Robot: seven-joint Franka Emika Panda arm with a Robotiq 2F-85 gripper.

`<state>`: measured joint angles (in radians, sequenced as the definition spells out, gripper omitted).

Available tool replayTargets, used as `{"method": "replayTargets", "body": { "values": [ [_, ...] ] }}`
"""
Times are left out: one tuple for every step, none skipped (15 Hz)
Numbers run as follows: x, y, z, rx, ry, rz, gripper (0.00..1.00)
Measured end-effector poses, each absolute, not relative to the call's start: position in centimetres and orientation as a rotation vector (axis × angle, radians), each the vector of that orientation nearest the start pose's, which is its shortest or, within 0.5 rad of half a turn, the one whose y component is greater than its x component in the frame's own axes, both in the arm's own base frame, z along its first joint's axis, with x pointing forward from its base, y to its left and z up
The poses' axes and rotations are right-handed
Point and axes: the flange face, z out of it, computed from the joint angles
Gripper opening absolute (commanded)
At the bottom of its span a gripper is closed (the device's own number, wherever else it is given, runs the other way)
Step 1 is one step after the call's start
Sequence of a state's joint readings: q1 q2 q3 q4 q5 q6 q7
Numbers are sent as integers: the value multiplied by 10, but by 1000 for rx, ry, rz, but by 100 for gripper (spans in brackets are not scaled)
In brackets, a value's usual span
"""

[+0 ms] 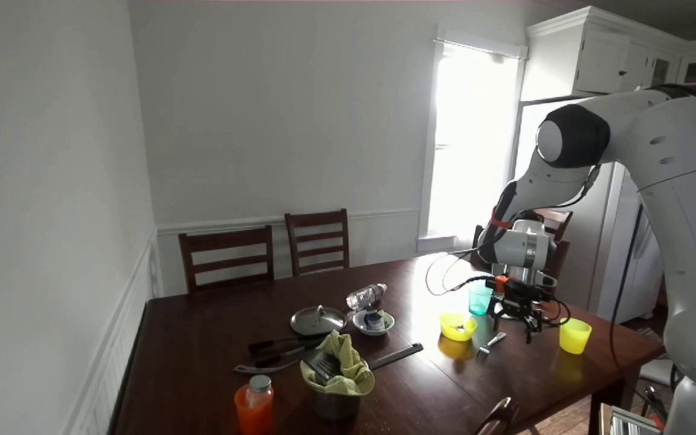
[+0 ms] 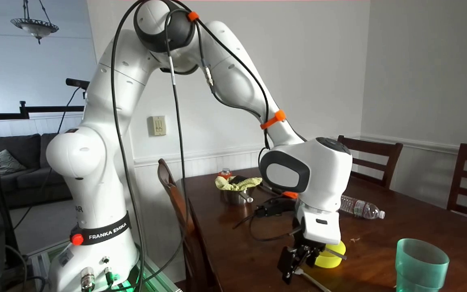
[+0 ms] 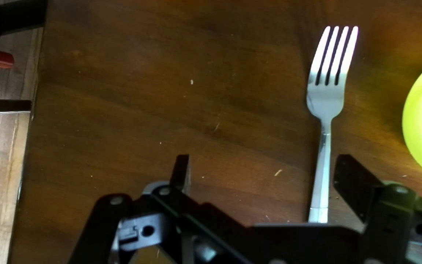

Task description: Pick up the spoon and fork next to the yellow bowl and put them in the yellow bowl starting with the spoon and end with the fork

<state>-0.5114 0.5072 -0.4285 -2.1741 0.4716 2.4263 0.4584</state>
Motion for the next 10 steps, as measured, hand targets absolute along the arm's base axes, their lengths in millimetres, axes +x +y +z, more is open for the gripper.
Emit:
{"method": "replayTargets", "body": {
  "values": [
    [311,-440,159,-1943,2326,224,100],
    [312,-441,158,-1954,2318,218,100],
    [314,-443,157,-1965,2309,215,100],
    [316,-444,156,-1976,2299,211,100],
    [318,-445,154,-1985,2289,210,100],
    [321,-446,152,-1995,2280,210,100],
    [324,-446,151,-2004,2271,209,100],
    [327,-446,149,-2013,2264,210,100],
    [330,-446,146,-2016,2257,212,100],
    [333,-445,144,-2015,2252,212,100]
  ]
}}
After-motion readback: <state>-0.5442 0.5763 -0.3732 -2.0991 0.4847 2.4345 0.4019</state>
